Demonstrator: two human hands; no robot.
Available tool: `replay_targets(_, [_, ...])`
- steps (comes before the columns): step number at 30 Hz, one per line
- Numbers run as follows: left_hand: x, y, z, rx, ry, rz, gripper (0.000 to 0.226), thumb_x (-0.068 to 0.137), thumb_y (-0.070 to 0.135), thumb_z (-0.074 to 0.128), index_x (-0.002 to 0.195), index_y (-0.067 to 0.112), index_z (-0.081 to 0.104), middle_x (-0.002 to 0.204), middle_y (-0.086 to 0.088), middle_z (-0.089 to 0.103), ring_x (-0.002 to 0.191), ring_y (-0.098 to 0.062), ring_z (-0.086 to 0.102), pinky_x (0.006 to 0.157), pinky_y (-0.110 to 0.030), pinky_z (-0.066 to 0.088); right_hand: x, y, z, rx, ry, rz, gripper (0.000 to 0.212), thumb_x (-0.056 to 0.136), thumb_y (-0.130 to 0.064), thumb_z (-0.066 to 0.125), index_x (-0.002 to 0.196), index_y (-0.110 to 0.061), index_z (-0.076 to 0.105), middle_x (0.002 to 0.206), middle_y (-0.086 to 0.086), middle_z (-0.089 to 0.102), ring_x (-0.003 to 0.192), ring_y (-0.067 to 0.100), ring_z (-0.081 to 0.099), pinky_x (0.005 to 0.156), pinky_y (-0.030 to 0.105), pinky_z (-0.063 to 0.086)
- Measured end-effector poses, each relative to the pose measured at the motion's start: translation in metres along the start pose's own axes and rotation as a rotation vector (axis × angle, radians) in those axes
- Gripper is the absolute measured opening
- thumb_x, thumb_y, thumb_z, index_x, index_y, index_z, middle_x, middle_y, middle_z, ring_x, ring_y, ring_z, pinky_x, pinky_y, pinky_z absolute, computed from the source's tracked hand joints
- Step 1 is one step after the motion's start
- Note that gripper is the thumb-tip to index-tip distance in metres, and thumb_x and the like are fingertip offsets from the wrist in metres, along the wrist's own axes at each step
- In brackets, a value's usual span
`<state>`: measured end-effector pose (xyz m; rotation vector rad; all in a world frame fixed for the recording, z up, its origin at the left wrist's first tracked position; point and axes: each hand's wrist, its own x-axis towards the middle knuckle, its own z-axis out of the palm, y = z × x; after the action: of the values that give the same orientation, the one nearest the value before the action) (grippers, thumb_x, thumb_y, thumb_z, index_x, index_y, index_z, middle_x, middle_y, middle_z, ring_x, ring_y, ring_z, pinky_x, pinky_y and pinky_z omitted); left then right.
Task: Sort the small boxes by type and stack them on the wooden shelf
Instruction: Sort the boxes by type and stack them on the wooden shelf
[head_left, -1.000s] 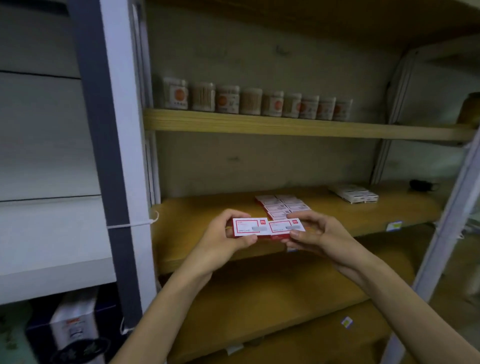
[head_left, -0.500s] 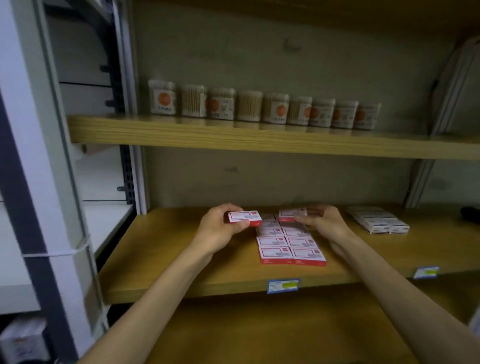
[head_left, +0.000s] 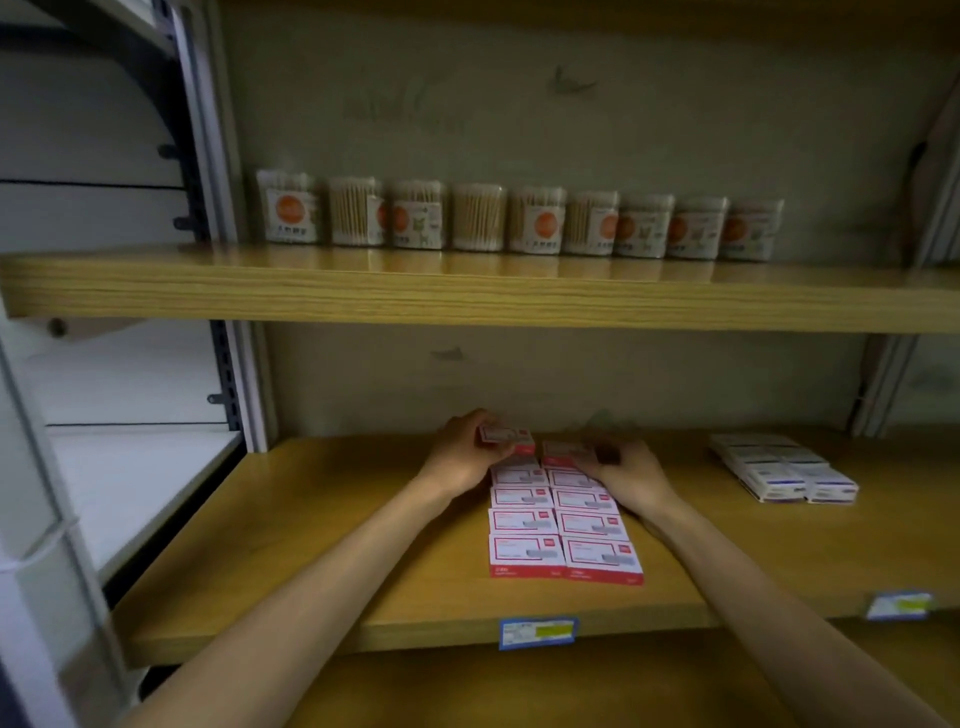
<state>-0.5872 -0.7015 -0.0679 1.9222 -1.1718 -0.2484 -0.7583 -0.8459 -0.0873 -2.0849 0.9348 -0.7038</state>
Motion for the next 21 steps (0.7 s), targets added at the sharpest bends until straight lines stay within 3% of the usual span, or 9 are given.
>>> replay_targets(4, [0.003, -0.012, 0.017, 0.072, -0.033, -0.015, 0.034, 0.094, 0.035, 0.067, 0.123, 0.019, 0.062, 0.123, -0.001, 0.065, 0.113, -0.022, 0.06, 0.085, -0.028, 0.047, 0.002, 0.002, 0.0, -0.03, 0.042, -0.011, 0.038, 0.091, -0.038, 0.071, 0.121, -0.014, 0.067, 0.115, 0.004, 0.072, 0.089, 0.013, 0.065, 0.066, 0.018, 0.043])
replay_targets(8, [0.005, -0.014, 0.021, 0.055, -0.038, -0.042, 0.04, 0.095, 0.039, 0.064, 0.132, 0.026, 0.058, 0.131, 0.001, 0.064, 0.116, -0.019, 0.06, 0.09, -0.028, 0.049, 0.007, 0.01, 0.002, -0.007, 0.051, 0.024, 0.024, 0.096, -0.028, 0.066, 0.111, -0.009, 0.069, 0.098, 0.002, 0.072, 0.069, -0.005, 0.055, 0.053, 0.008, 0.037])
replay_targets(13, [-0.004, -0.008, 0.019, 0.111, -0.059, -0.022, 0.048, 0.098, 0.041, 0.059, 0.142, 0.024, 0.05, 0.139, 0.0, 0.058, 0.124, -0.02, 0.055, 0.091, -0.025, 0.044, 0.007, 0.011, 0.002, -0.023, 0.045, 0.038, 0.025, 0.097, -0.029, 0.064, 0.106, -0.006, 0.069, 0.077, -0.013, 0.063, 0.067, -0.003, 0.058, 0.05, 0.008, 0.037])
replay_targets(16, [-0.011, 0.002, 0.012, 0.187, 0.001, 0.025, 0.048, 0.099, 0.042, 0.056, 0.141, 0.019, 0.051, 0.139, -0.003, 0.057, 0.126, -0.023, 0.054, 0.091, -0.024, 0.041, 0.002, 0.007, 0.002, 0.004, 0.068, 0.04, 0.028, 0.098, -0.029, 0.062, 0.111, -0.004, 0.066, 0.083, -0.007, 0.065, 0.076, 0.008, 0.065, 0.053, 0.012, 0.04])
replay_targets(18, [-0.02, 0.008, 0.004, 0.27, 0.056, 0.066, 0.047, 0.099, 0.046, 0.054, 0.138, 0.021, 0.054, 0.136, -0.005, 0.058, 0.124, -0.024, 0.055, 0.095, -0.028, 0.044, -0.005, 0.002, -0.001, -0.007, 0.103, 0.005, 0.03, 0.098, -0.027, 0.062, 0.121, -0.008, 0.061, 0.095, -0.003, 0.062, 0.079, 0.008, 0.059, 0.057, 0.011, 0.038])
replay_targets(21, [-0.042, 0.015, -0.009, 0.409, 0.085, 0.154, 0.041, 0.097, 0.047, 0.054, 0.133, 0.028, 0.058, 0.132, 0.002, 0.059, 0.121, -0.02, 0.056, 0.099, -0.035, 0.047, -0.014, -0.007, -0.007, -0.143, 0.19, -0.161, 0.033, 0.094, -0.033, 0.063, 0.123, -0.016, 0.064, 0.113, -0.001, 0.064, 0.1, 0.016, 0.061, 0.079, 0.021, 0.048])
